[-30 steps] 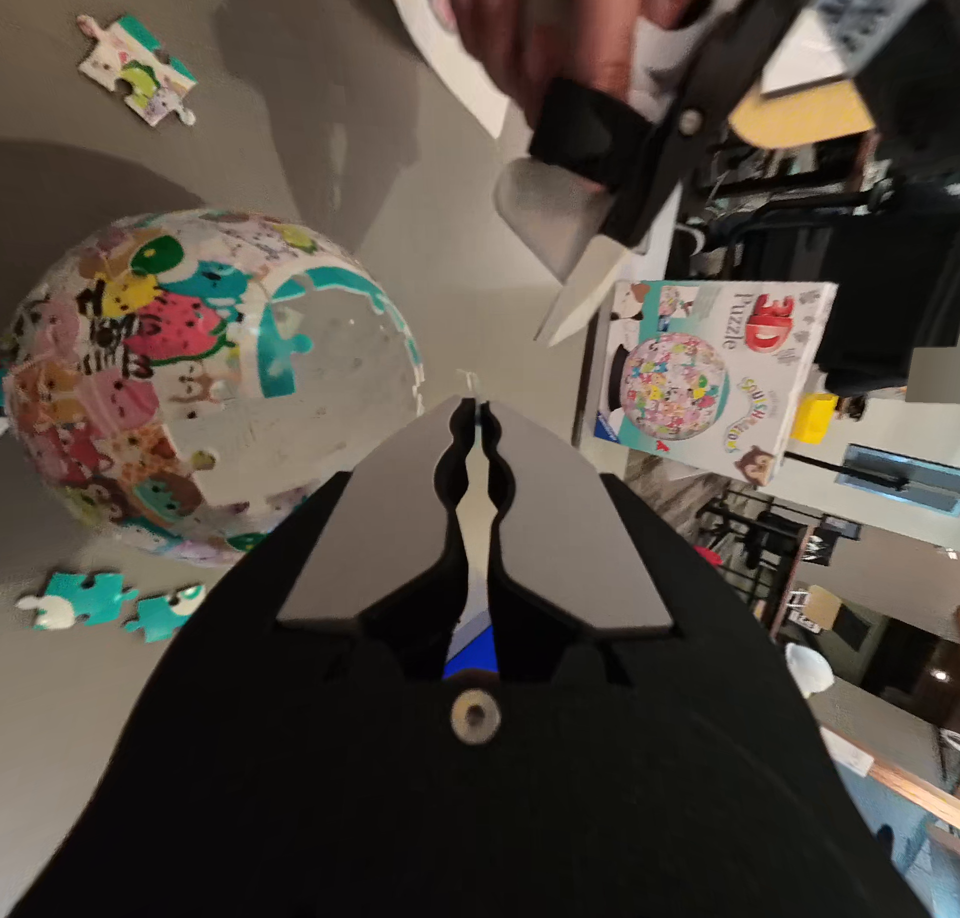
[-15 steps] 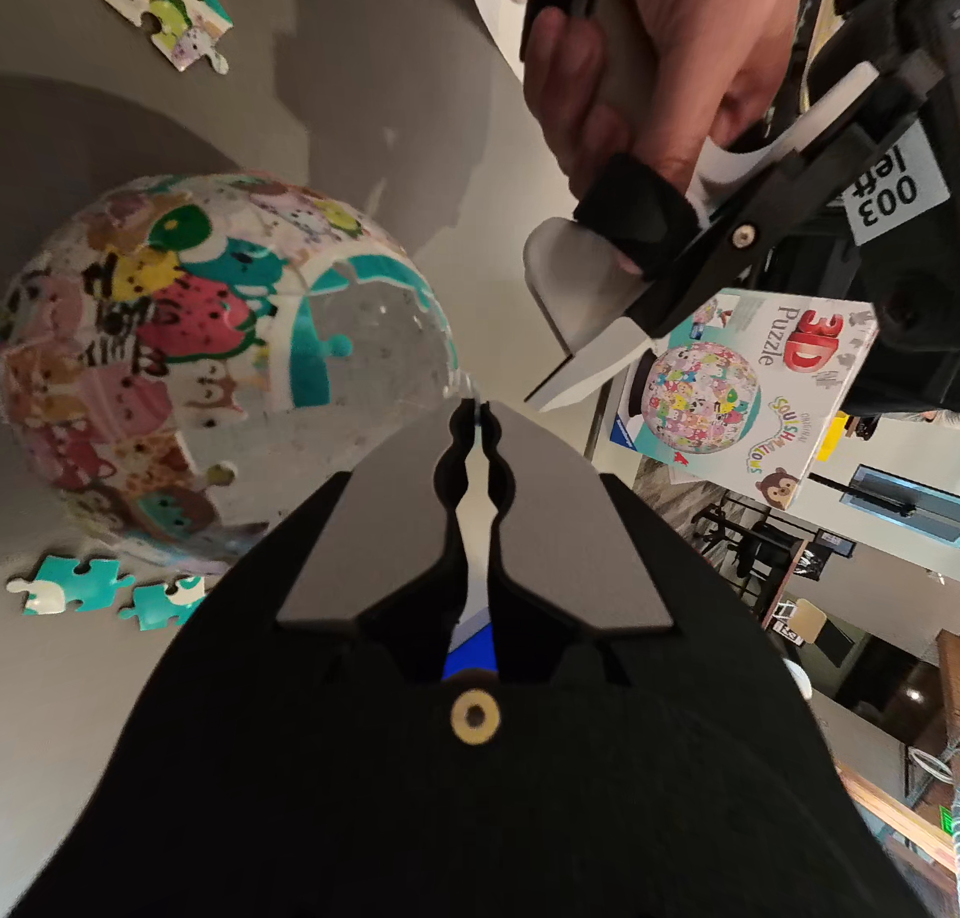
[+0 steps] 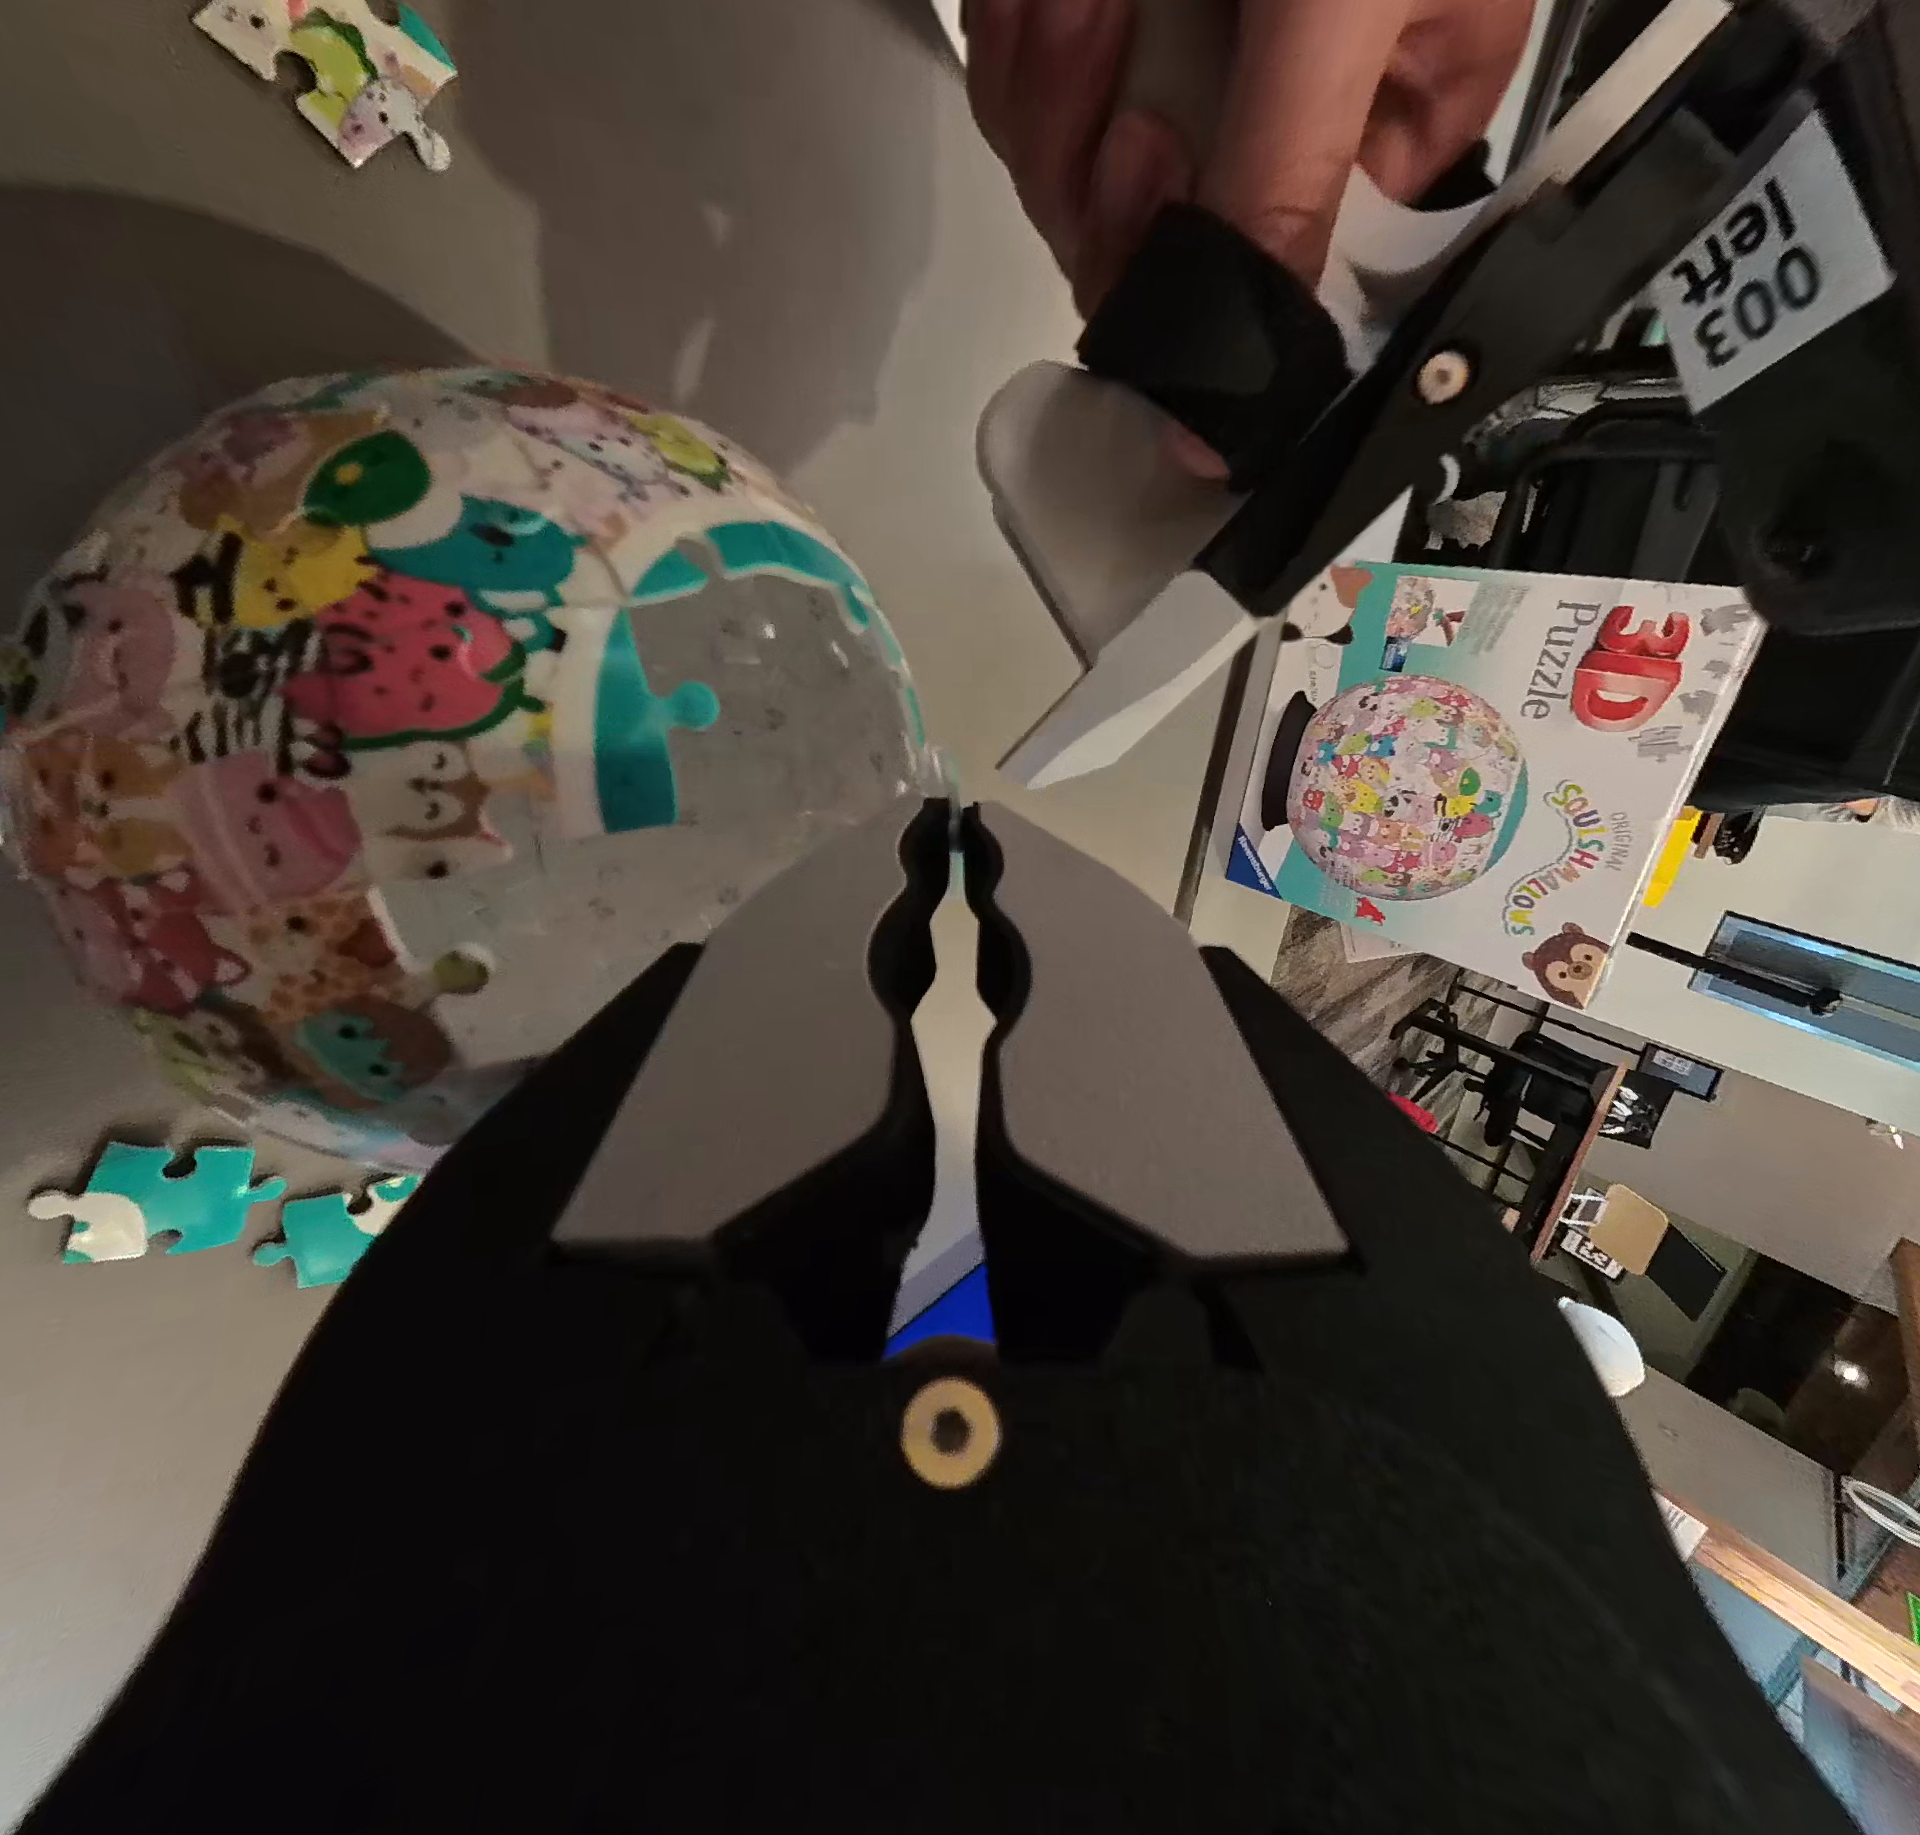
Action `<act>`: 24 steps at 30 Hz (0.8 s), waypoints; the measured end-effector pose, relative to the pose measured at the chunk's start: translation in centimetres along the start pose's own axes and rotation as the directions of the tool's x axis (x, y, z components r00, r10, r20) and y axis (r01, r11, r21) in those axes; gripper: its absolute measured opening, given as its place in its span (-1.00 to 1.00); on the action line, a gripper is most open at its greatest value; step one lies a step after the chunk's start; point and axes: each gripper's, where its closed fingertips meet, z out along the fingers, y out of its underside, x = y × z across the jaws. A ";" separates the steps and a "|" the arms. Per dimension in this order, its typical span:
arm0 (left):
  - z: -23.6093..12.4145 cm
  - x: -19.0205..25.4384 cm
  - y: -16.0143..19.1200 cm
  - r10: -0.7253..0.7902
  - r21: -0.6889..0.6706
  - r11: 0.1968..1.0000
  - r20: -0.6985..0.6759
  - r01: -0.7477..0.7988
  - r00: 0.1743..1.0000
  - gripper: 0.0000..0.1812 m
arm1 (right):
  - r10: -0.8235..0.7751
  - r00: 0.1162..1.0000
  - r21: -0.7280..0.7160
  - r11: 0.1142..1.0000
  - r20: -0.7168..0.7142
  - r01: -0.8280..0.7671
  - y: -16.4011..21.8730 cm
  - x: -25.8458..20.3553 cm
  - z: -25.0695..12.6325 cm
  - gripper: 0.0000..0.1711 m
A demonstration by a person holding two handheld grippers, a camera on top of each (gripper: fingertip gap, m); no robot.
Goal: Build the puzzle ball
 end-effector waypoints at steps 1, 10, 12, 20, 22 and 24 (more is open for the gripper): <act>0.1 -0.1 0.3 0.001 -0.016 1.000 0.006 0.000 1.000 -1.00 | -0.002 1.000 0.000 1.000 -0.001 0.002 0.0 0.0 0.0 -0.97; 0.6 0.4 1.0 0.037 -0.068 0.997 0.008 -0.036 0.999 -1.00 | -0.001 1.000 0.018 1.000 0.015 0.001 -0.1 -0.1 0.1 -0.97; 0.7 0.4 0.8 0.036 -0.056 0.998 0.009 -0.035 0.999 -1.00 | -0.007 1.000 0.021 1.000 0.017 0.006 -0.1 -0.1 0.2 -0.97; 0.4 0.6 0.2 0.038 -0.034 0.999 -0.001 -0.038 0.999 -1.00 | -0.016 1.000 0.022 1.000 0.018 0.016 -0.2 0.0 0.2 -0.97; 0.5 0.6 0.6 0.043 -0.062 0.997 0.004 -0.043 0.999 -1.00 | -0.011 1.000 0.021 1.000 0.019 0.011 -0.2 0.0 0.2 -0.97; 0.7 0.6 0.9 0.066 -0.078 0.995 0.015 -0.065 0.998 -1.00 | -0.019 1.000 0.023 1.000 0.025 0.018 -0.2 -0.1 0.2 -0.97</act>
